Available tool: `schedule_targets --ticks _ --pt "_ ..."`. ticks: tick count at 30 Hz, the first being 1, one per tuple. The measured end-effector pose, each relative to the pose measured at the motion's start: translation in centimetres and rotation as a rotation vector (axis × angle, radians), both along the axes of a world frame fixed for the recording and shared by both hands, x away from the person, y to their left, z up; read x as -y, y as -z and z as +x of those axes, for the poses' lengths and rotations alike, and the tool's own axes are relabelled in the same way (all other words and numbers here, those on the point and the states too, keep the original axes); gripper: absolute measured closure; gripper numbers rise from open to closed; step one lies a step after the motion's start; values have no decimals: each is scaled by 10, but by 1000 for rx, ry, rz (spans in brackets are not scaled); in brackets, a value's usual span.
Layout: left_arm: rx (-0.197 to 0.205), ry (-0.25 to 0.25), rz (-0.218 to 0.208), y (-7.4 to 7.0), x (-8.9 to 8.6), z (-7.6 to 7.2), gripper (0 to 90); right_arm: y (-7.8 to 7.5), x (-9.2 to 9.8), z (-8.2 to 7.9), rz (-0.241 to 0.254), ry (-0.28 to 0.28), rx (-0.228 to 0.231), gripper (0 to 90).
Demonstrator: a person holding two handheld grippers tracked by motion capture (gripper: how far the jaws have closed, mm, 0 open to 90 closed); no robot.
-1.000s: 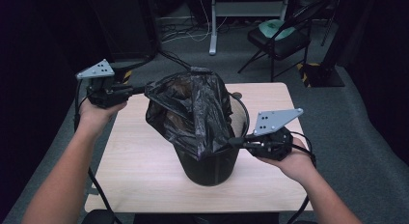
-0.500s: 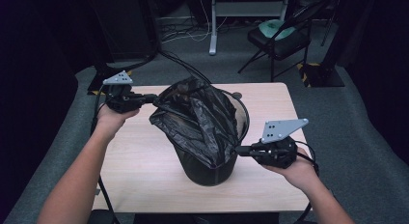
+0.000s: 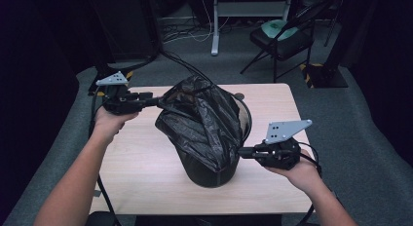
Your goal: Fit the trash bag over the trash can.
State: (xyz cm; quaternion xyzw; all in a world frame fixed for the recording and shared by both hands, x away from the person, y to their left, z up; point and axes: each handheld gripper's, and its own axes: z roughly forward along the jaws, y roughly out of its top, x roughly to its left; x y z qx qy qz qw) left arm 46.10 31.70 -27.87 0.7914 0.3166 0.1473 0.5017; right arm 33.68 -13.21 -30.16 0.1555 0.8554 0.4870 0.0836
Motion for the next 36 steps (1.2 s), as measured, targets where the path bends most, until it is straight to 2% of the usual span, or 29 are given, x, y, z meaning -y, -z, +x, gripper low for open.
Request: schedule_targets --ticks 1,2,3,9,10,15,18,26,32,36 --pt "11 7 -10 -5 -3 -8 535 -3 2 0 12 6 -5 752" --pt "17 14 -9 -7 -4 -13 525 -5 4 -1 19 15 -3 716" --pt "17 14 -9 -7 -4 -13 513 -5 4 -1 19 15 -3 716" --pt "23 64 -11 -7 0 -35 475 -25 8 -4 62 47 16 576" --pt "24 69 -15 -6 1 -38 461 -33 4 -4 60 54 33 544" --pt "26 91 -32 -3 6 -46 441 -48 -6 0 49 65 72 489" --pt "21 99 -32 -1 9 -47 428 -56 -12 11 37 81 92 460" --pt "-19 117 -58 8 15 -44 396 -63 -19 51 20 147 53 412" --pt "-39 152 -53 14 22 -45 396 -74 -30 73 27 171 71 384" --pt "-44 179 -55 17 20 -45 422 -79 -38 82 24 168 78 380"
